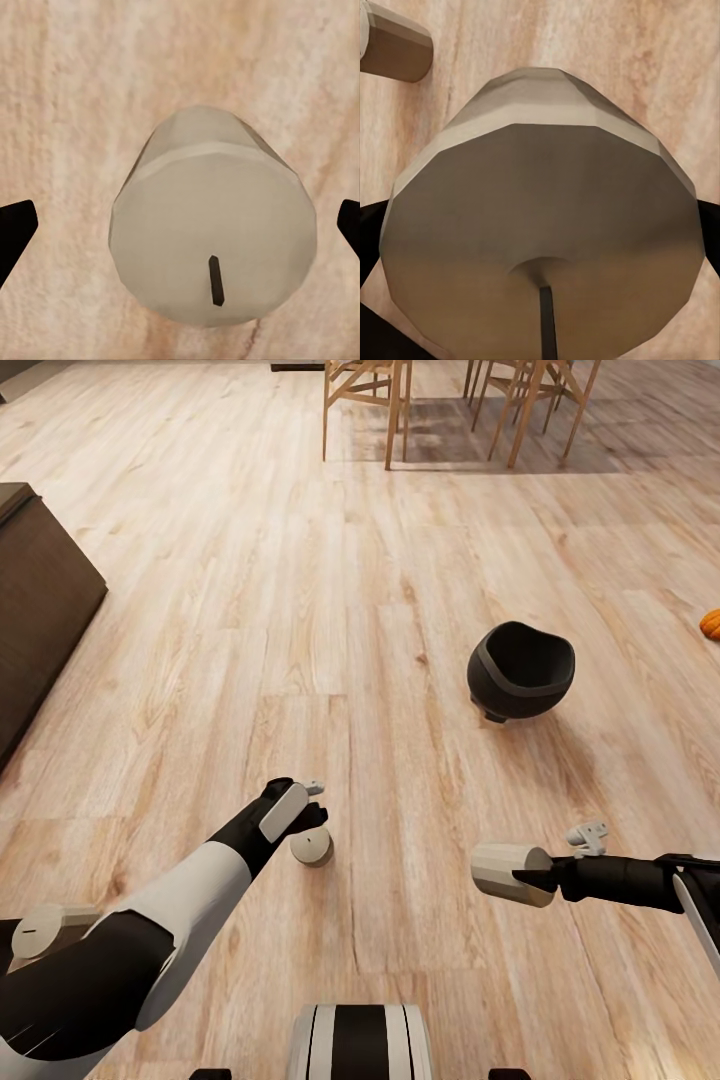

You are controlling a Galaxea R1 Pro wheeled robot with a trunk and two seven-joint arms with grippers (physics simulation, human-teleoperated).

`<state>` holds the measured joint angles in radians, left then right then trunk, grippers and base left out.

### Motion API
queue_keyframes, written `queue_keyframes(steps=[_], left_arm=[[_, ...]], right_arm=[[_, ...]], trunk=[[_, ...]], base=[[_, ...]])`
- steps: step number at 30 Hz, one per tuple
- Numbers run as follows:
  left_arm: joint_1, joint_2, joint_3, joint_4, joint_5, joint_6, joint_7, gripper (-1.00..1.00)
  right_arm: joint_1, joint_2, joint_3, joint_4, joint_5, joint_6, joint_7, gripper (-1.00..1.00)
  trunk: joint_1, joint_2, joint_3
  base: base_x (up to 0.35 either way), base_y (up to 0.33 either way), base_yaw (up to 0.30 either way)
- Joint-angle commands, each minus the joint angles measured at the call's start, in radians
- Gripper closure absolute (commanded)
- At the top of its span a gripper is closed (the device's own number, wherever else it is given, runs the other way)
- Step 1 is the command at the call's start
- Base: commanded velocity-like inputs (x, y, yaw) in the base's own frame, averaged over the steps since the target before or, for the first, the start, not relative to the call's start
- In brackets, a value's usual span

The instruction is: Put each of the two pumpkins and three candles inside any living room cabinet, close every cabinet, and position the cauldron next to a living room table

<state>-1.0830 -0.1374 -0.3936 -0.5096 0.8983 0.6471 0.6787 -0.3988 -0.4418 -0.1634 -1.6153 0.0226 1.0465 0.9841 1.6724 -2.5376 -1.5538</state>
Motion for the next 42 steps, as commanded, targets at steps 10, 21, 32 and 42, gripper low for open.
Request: queue_keyframes(steps=[10,21,32,42], left_arm=[[-0.001,-0.001,-0.001,-0.004,0.003,0.000,-0.020,-1.00],[-0.001,-0.002,-0.001,-0.004,0.005,0.000,-0.025,-1.00],[0.000,-0.003,0.000,-0.004,0.005,0.000,-0.025,-1.00],[0.000,-0.004,0.000,-0.004,0.006,0.001,-0.025,-1.00]], right_arm=[[0.000,0.000,-0.001,0.000,-0.001,0.001,0.002,1.00],[0.000,0.000,-0.001,0.000,-0.001,0.001,0.002,1.00],[0.000,0.000,-0.001,0.000,-0.001,0.001,0.002,1.00],[0.000,0.000,0.000,0.000,-0.001,0.001,0.002,1.00]], trunk=[[0.000,0.000,0.000],[0.001,-0.001,-0.012],[0.004,-0.002,-0.039],[0.006,-0.003,-0.050]], base=[[0.000,0.000,0.000],[0.000,0.000,0.000],[0.000,0.000,0.000],[0.000,0.000,0.000]])
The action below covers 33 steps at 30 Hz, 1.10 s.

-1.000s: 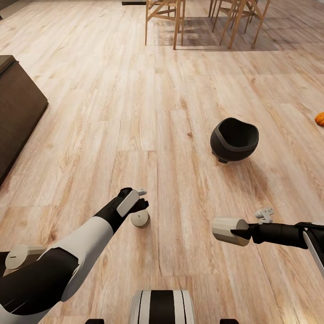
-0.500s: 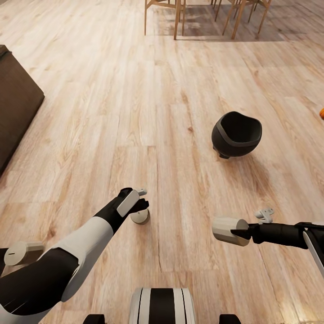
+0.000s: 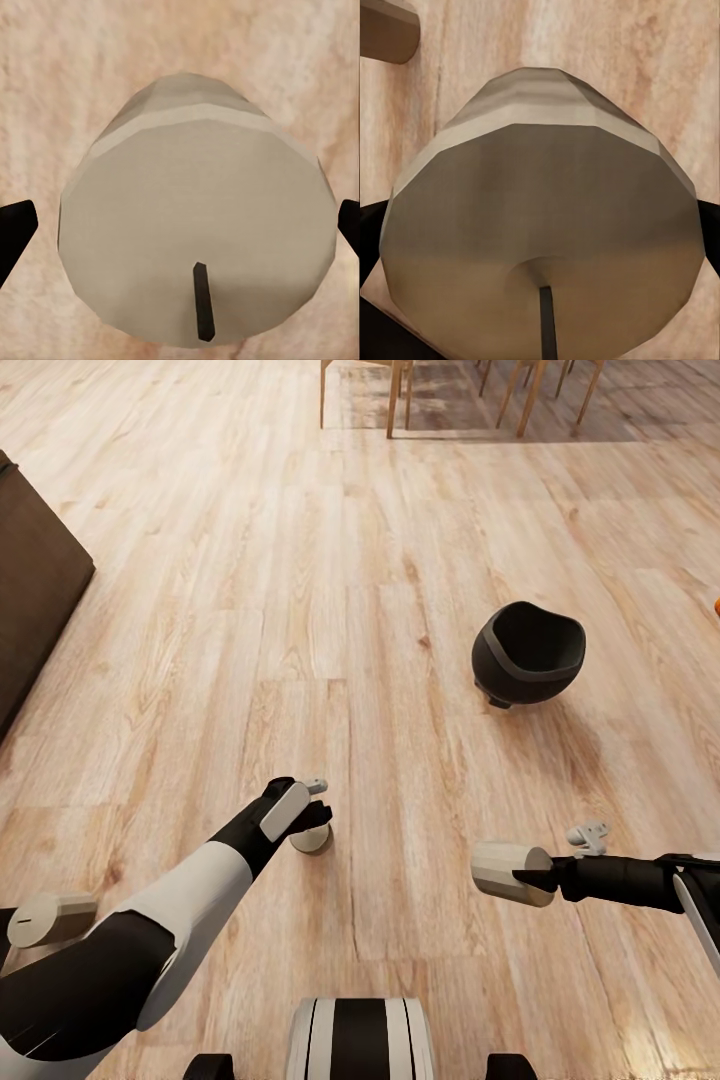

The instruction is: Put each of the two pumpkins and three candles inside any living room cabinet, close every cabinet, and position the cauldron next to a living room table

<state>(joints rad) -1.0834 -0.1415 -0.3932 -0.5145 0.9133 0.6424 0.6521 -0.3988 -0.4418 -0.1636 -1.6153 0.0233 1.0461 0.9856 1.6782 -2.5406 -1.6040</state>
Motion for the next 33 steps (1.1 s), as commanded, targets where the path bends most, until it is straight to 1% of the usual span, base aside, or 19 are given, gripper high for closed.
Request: queue_keyframes(steps=[1,9,16,24,25,33], left_arm=[[0.000,0.000,-0.001,0.001,-0.009,0.006,0.001,-1.00],[0.003,0.000,-0.001,0.001,-0.010,0.005,0.000,-1.00],[0.016,0.001,-0.001,0.005,-0.018,-0.006,-0.044,-1.00],[0.019,0.003,-0.001,0.006,-0.019,-0.007,-0.053,-1.00],[0.019,0.003,-0.001,0.006,-0.019,-0.007,-0.057,1.00],[0.020,0.004,-0.001,0.006,-0.019,-0.007,-0.074,1.00]], right_arm=[[0.000,0.000,0.000,0.000,-0.002,0.001,0.001,1.00],[0.000,0.000,0.000,0.000,-0.002,0.001,0.001,1.00],[0.000,0.000,-0.002,0.000,-0.002,0.001,0.001,1.00],[0.000,-0.001,-0.004,0.000,-0.002,0.001,0.002,1.00],[0.000,-0.001,-0.004,0.000,-0.002,0.001,0.002,1.00],[0.000,-0.001,-0.003,0.000,-0.002,0.001,0.002,1.00]], trunk=[[0.000,0.000,0.000],[0.000,0.000,0.000],[0.000,0.000,0.000],[0.000,0.000,0.000],[0.000,0.000,0.000],[0.000,0.000,0.000]], base=[[0.000,0.000,0.000],[0.000,0.000,0.000],[0.000,0.000,0.000],[0.000,0.000,0.000],[0.000,0.000,0.000],[0.000,0.000,0.000]])
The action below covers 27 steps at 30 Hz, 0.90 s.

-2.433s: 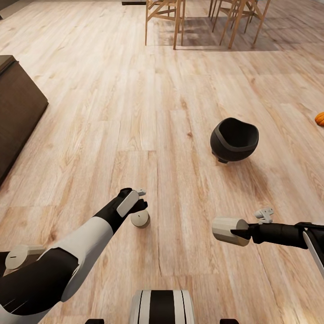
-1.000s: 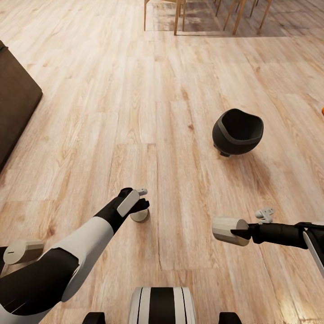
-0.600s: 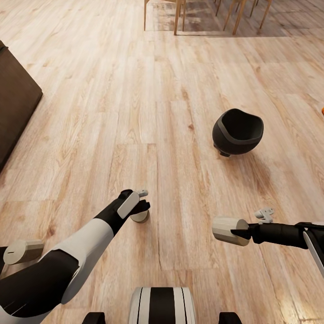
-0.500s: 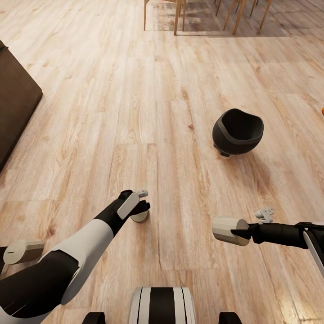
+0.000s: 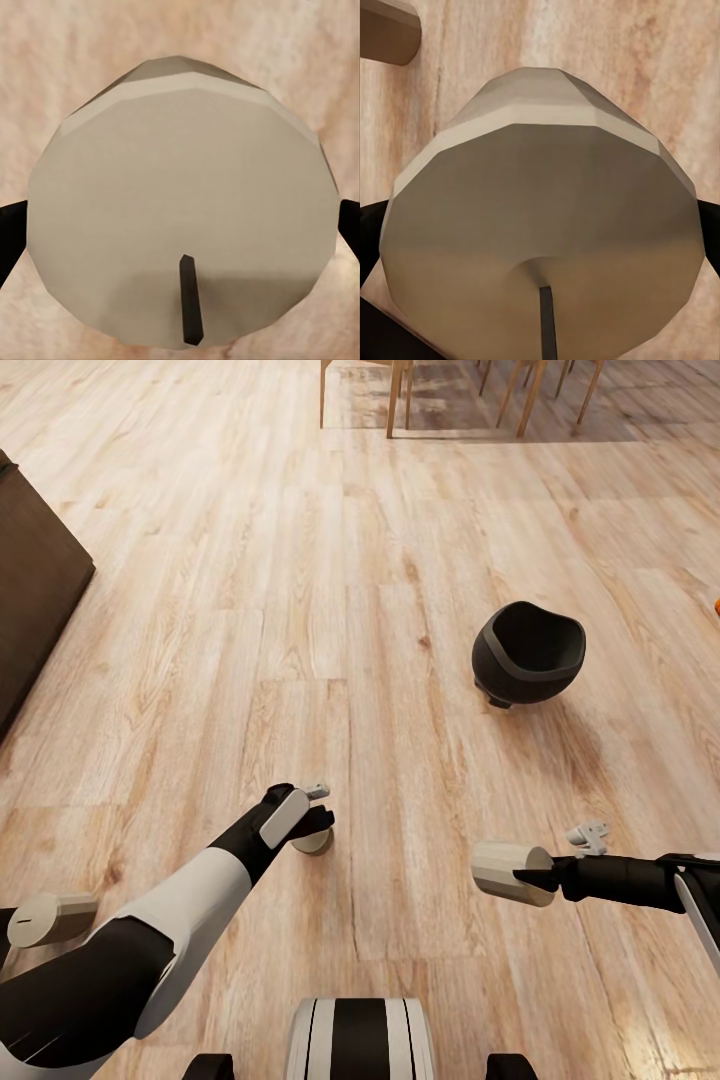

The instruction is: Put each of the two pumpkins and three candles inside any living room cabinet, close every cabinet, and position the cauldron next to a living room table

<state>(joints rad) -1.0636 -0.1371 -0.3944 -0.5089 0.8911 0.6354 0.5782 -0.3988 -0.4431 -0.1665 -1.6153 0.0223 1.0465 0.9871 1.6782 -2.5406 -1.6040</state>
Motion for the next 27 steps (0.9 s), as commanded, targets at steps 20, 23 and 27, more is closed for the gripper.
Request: queue_keyframes(steps=[20,23,27], left_arm=[[0.008,-0.004,-0.001,-0.003,0.003,0.001,0.001,1.00],[0.008,-0.005,-0.001,-0.004,0.003,0.002,0.000,1.00],[0.009,-0.005,-0.001,-0.008,0.003,0.003,0.000,1.00]], right_arm=[[0.000,0.001,0.000,0.000,-0.001,0.001,0.001,1.00],[0.000,0.001,0.000,0.000,-0.001,0.001,0.001,1.00],[0.000,0.001,0.000,0.000,-0.001,0.001,0.001,1.00]], trunk=[[-0.003,0.001,0.023],[-0.004,0.002,0.035],[-0.006,0.003,0.050]], base=[[0.000,0.000,0.000],[0.000,0.000,0.000],[0.000,0.000,0.000]])
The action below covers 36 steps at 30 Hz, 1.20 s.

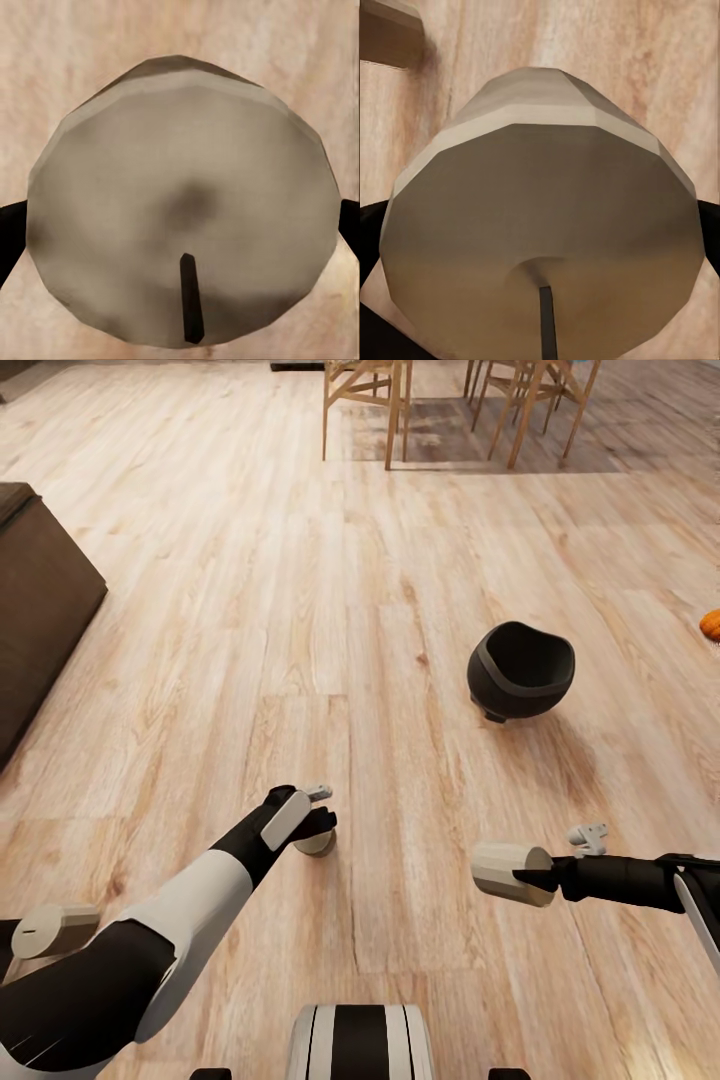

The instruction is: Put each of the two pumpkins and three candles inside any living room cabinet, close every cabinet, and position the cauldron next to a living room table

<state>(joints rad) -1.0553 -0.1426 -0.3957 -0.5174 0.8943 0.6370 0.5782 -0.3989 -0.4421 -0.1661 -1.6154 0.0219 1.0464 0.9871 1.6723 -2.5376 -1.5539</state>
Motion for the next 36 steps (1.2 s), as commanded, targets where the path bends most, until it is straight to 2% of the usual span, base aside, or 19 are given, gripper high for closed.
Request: queue_keyframes(steps=[1,2,4,5,6,8,9,10,13,15,16,18,22,27,31,36], left_arm=[[0.001,0.000,0.000,-0.008,0.000,0.001,0.001,1.00],[0.009,0.001,0.000,-0.052,0.000,0.007,0.005,1.00],[0.114,0.008,-0.010,-0.365,-0.002,0.077,0.076,1.00],[0.143,0.009,-0.011,-0.447,-0.002,0.099,0.106,1.00],[0.199,0.011,-0.012,-0.600,0.001,0.132,0.173,1.00],[0.248,0.012,-0.013,-0.740,0.005,0.156,0.234,1.00],[0.293,0.012,-0.014,-0.866,0.008,0.173,0.281,1.00],[0.333,0.009,-0.016,-0.947,0.010,0.184,0.314,1.00],[0.384,0.004,-0.022,-1.032,0.012,0.191,0.353,1.00],[0.398,0.004,-0.027,-1.054,0.012,0.192,0.363,1.00],[0.411,0.006,-0.030,-1.072,0.012,0.192,0.374,1.00],[0.418,0.009,-0.031,-1.082,0.012,0.193,0.379,1.00],[0.422,0.012,-0.030,-1.088,0.011,0.193,0.383,1.00],[0.439,0.015,-0.029,-1.092,0.012,0.193,0.384,1.00],[0.449,0.015,-0.029,-1.092,0.012,0.192,0.382,1.00],[0.492,0.015,-0.033,-1.092,0.012,0.176,0.381,1.00]], right_arm=[[0.000,0.000,0.000,0.000,-0.001,0.001,0.001,1.00],[-0.001,0.000,0.000,0.000,-0.001,0.001,0.000,1.00],[-0.007,0.004,-0.001,0.000,-0.002,0.001,0.000,1.00],[-0.008,0.005,-0.002,0.000,-0.002,0.001,0.000,1.00],[-0.011,0.008,-0.004,0.000,-0.002,0.001,-0.001,1.00],[-0.014,0.010,-0.006,0.000,-0.002,0.001,-0.001,1.00],[-0.016,0.013,-0.007,0.000,-0.002,0.001,-0.002,1.00],[-0.018,0.016,-0.008,0.000,-0.002,0.001,-0.002,1.00],[-0.031,0.025,-0.009,0.000,-0.004,0.001,-0.002,1.00],[-0.040,0.038,-0.009,0.000,-0.004,0.001,-0.002,1.00],[-0.050,0.073,-0.009,0.000,-0.004,0.001,-0.003,1.00],[-0.055,0.107,-0.007,0.000,-0.004,0.001,-0.007,1.00],[-0.058,0.134,-0.004,0.000,-0.003,0.001,-0.040,1.00],[-0.055,0.146,-0.002,0.000,-0.002,0.001,-0.083,1.00],[-0.055,0.146,-0.001,0.000,-0.002,0.001,-0.084,1.00],[-0.053,0.146,0.002,0.000,-0.002,0.001,-0.084,1.00]], trunk=[[0.000,0.000,0.004],[-0.001,0.001,0.008],[-0.002,0.001,0.016],[-0.002,0.001,0.019],[-0.003,0.001,0.023],[-0.003,0.002,0.031],[-0.004,0.002,0.035],[-0.004,0.002,0.039],[-0.006,0.003,0.050],[-0.007,0.004,0.058],[-0.007,0.004,0.062],[-0.008,0.004,0.070],[-0.010,0.005,0.085],[-0.012,0.006,0.104],[-0.014,0.007,0.120],[-0.016,0.008,0.139]], base=[[0.000,0.000,0.000],[0.000,0.000,0.000],[0.000,0.000,0.000],[0.000,0.000,0.000],[0.000,0.000,0.000],[0.000,0.000,0.000],[0.000,0.000,0.000],[0.000,0.000,0.000],[0.000,0.000,0.052],[0.000,0.000,0.162],[0.000,0.000,0.229],[0.000,0.000,0.249],[0.000,0.000,0.272],[0.000,0.000,0.289],[0.000,0.000,0.294],[0.000,0.000,0.258]])
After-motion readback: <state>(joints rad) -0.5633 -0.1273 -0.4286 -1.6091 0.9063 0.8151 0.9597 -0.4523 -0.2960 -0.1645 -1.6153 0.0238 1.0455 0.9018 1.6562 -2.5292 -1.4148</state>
